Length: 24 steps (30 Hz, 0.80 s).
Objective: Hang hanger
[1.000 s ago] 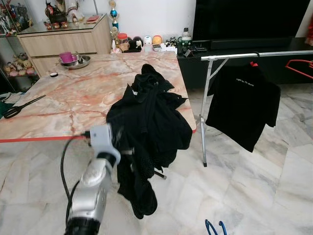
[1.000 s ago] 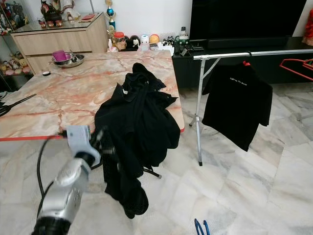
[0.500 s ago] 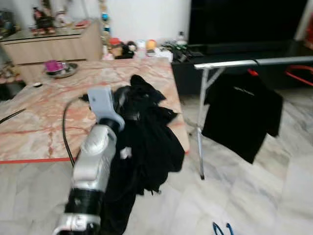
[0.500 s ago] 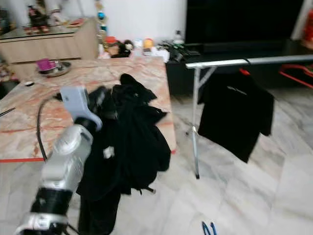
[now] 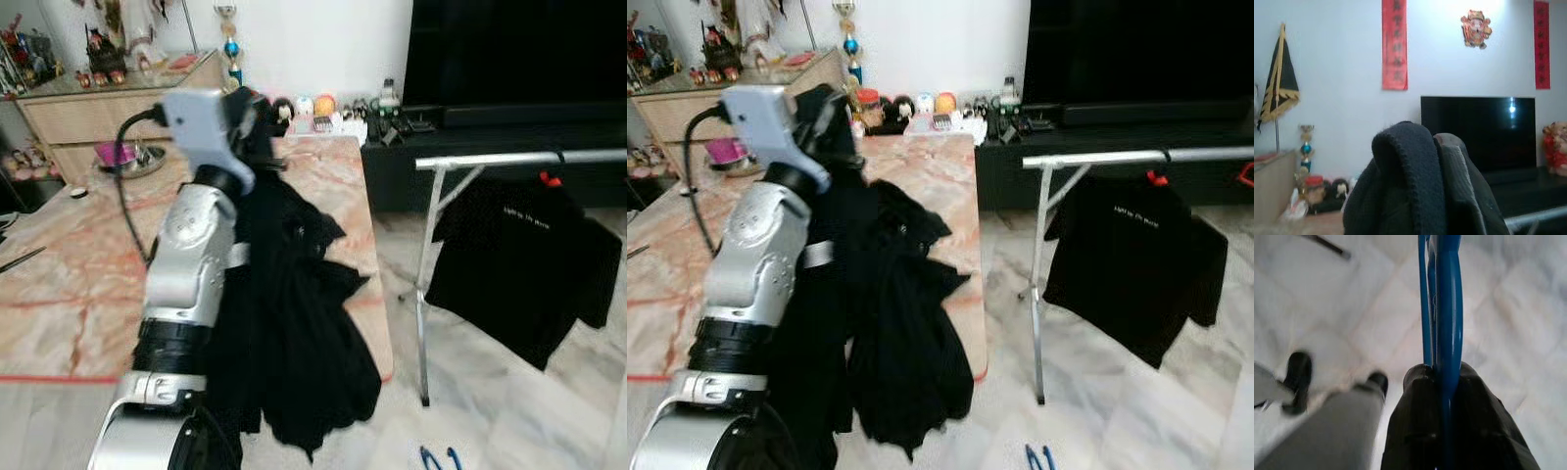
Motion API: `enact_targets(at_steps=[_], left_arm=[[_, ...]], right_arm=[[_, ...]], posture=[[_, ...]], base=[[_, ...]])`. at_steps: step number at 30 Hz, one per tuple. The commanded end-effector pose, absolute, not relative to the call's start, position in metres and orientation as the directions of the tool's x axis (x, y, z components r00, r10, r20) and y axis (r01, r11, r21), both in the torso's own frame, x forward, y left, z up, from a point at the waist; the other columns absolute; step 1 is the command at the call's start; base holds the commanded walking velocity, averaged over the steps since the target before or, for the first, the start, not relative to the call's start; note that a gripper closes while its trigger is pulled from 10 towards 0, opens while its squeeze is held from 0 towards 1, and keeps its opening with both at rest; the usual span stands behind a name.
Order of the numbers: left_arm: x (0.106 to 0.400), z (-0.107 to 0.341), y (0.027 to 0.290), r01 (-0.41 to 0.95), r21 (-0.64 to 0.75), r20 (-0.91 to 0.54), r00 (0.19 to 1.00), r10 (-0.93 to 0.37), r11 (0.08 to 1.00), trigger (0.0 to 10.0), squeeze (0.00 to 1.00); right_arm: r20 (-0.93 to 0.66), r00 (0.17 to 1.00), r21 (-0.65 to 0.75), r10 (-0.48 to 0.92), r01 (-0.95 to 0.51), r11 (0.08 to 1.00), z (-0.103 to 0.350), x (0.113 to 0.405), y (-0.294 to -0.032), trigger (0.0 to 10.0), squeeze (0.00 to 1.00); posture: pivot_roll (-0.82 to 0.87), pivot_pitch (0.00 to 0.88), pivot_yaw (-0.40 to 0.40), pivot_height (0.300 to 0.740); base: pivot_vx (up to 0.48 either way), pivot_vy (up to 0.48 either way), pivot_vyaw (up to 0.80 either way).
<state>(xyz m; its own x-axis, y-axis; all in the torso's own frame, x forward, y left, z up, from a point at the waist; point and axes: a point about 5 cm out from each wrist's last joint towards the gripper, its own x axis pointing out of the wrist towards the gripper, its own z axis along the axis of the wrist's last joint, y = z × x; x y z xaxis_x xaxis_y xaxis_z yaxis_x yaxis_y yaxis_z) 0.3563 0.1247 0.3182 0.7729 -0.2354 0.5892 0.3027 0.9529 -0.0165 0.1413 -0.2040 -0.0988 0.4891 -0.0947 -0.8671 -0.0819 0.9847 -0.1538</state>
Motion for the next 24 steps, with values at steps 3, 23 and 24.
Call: enact_targets(at_steps=[3, 23, 24], left_arm=[[0.357, 0.323, 0.130, 0.292, -0.017, 0.611, 0.760, -0.222, 0.956, 10.0, 0.00], [0.359, 0.246, 0.117, 0.398, 0.059, 0.279, 0.874, -0.398, 0.915, 10.0, 0.00], [0.359, 0.246, 0.117, 0.398, 0.059, 0.279, 0.874, -0.398, 0.915, 10.0, 0.00]], right_arm=[[-0.862, 0.503, -0.134, -0.066, -0.099, 0.986, -0.098, 0.146, -0.195, 10.0, 0.00], [-0.874, 0.483, -0.144, -0.062, -0.135, 0.980, -0.100, 0.141, -0.195, 10.0, 0.00], [-0.874, 0.483, -0.144, -0.062, -0.135, 0.980, -0.100, 0.141, -0.195, 10.0, 0.00]], posture=[[0.07, 0.000, 0.037, 0.740], [0.07, 0.008, 0.035, 0.740], [0.07, 0.008, 0.035, 0.740]], base=[[0.480, 0.000, 0.00], [0.312, 0.000, 0.00], [0.000, 0.000, 0.00]])
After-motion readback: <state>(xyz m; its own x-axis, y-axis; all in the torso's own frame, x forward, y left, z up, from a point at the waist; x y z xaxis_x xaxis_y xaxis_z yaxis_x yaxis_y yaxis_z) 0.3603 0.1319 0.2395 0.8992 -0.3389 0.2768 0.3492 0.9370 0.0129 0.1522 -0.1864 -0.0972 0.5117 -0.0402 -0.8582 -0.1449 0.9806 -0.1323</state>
